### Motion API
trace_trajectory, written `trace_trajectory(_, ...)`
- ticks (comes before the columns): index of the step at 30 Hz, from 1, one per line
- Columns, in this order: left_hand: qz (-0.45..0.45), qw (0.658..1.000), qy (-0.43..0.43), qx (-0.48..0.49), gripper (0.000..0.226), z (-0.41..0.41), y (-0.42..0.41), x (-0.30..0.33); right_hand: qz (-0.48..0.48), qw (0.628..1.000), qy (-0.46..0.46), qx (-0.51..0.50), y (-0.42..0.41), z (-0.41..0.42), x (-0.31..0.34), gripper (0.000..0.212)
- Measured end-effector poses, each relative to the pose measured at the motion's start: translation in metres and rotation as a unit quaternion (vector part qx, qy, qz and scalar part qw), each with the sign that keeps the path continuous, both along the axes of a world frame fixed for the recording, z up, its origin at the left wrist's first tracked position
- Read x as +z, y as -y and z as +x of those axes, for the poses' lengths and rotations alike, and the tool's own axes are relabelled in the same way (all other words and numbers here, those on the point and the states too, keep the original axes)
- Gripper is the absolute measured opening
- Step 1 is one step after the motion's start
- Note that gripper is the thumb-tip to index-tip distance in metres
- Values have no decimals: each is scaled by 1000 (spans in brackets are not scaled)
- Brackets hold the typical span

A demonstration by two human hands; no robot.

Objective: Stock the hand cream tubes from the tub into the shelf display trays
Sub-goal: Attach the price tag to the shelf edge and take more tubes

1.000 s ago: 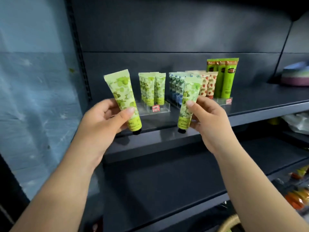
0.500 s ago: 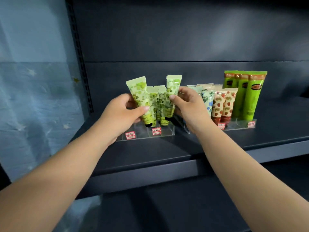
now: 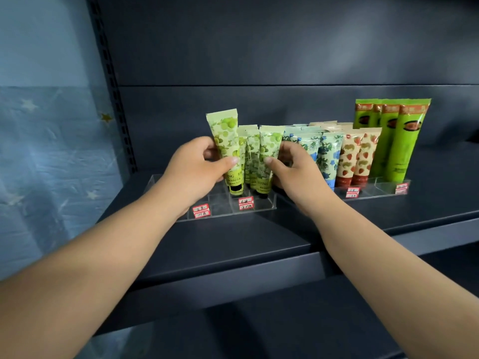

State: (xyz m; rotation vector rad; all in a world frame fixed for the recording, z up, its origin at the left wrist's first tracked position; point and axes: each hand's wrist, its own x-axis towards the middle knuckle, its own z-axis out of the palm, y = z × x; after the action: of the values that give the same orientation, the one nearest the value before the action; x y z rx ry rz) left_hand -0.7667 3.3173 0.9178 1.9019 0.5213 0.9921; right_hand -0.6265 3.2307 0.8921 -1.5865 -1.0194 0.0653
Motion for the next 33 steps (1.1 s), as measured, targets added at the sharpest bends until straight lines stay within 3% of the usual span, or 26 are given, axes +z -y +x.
trace_trajectory(5, -25, 1000, -2, 2, 14, -3, -3, -5, -29, 1000, 12, 1, 5, -3, -1, 22)
trace_trajectory(9, -20, 1000, -17, -3, 16, -2, 1, -10, -41, 999, 16, -3, 6, -5, -1, 38)
trace_trajectory(16, 21, 998, -67, 7, 17, 10, 1, -16, -30, 1000, 4, 0, 6, -8, -1, 39)
trace_trajectory(20, 36, 992, -123, 13, 45, 15, -1, -21, -25, 1000, 11, 4, 8, -8, -2, 41)
trace_trajectory(24, 89, 986, -135, 46, 45, 14, -1, -22, -18, 1000, 2, 3, 7, -8, -1, 41)
trace_trajectory(30, 100, 987, -111, 52, 44, 12, 0, -18, 53, 998, -1, -15, 5, -9, 3, 38)
trace_trajectory(33, 100, 988, -106, 45, 41, 11, -1, -14, 135, 989, 32, -42, 10, -13, 13, 40)
